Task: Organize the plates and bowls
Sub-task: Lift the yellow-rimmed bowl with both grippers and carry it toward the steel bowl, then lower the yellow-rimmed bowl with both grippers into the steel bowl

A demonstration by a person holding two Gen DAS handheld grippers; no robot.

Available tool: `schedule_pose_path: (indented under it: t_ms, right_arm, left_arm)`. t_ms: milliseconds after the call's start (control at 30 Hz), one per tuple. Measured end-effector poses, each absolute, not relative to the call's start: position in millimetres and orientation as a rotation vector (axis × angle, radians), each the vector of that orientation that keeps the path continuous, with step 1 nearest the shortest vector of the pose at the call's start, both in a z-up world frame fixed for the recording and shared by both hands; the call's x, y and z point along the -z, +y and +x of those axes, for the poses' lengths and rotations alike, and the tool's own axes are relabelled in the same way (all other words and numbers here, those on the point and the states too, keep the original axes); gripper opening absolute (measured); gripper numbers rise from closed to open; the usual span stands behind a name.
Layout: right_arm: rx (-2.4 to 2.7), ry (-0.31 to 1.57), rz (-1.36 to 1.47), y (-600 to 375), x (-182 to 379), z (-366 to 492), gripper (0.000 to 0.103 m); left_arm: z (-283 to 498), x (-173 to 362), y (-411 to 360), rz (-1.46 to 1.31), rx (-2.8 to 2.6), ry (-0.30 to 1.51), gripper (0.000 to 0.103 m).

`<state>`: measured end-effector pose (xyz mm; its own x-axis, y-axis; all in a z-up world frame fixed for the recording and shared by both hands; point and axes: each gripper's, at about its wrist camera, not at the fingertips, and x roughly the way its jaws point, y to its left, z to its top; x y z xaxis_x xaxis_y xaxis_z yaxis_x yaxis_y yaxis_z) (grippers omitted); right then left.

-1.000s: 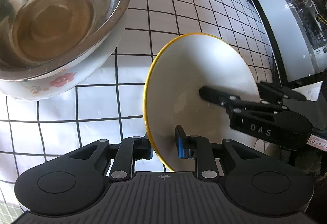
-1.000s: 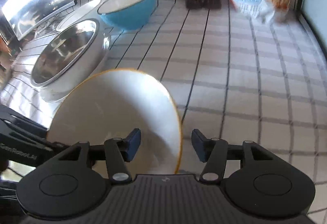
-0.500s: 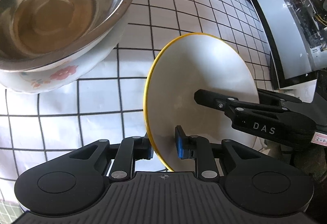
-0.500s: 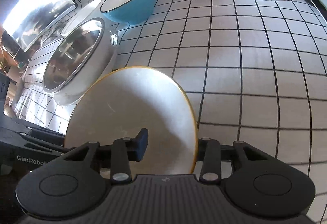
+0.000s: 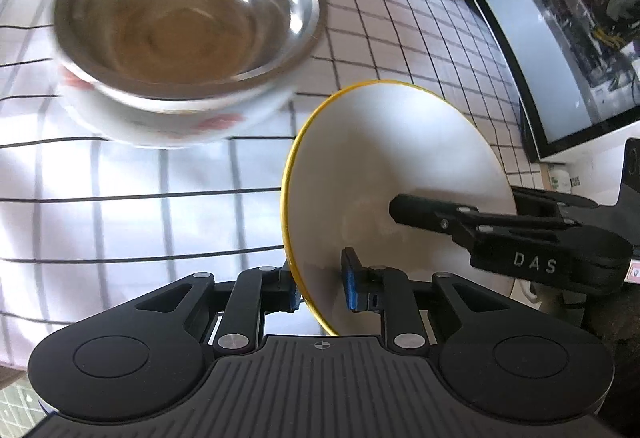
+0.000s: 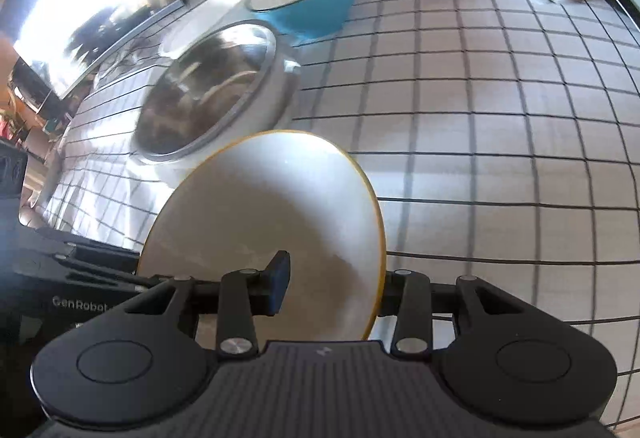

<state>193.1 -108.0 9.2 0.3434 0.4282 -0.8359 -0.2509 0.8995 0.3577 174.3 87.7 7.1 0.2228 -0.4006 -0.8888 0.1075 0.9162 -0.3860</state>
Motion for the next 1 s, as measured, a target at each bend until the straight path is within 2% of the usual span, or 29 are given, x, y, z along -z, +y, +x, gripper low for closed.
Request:
schedule_pose_path:
  t_ms: [367, 600, 767, 1000]
  right_arm:
    - [-0.524, 1.045, 0.118, -58.0, -61.6, 176.6, 0.039]
    - [-0.583, 0.909, 0.047, -32.4, -97.9, 209.0, 0.04]
    - [-0.611, 0.88, 0.053, -12.6, -92.5, 256.1, 0.04]
    - [-0.665, 0.964, 0.071, -0.1, -55.7, 308.7, 0.042]
  left_arm:
    - [151.9, -64.0, 137.7, -0.264, 0.34, 1.179, 0.022]
    - [174.2, -96.8, 158.9, -0.268, 0.281, 1.055, 0.023]
    - [205.8, -96.6, 173.6, -0.258, 0.183, 0.998, 0.024]
    - [244.9, -69.9, 177.9, -0.249, 0.044, 0.982, 0.024]
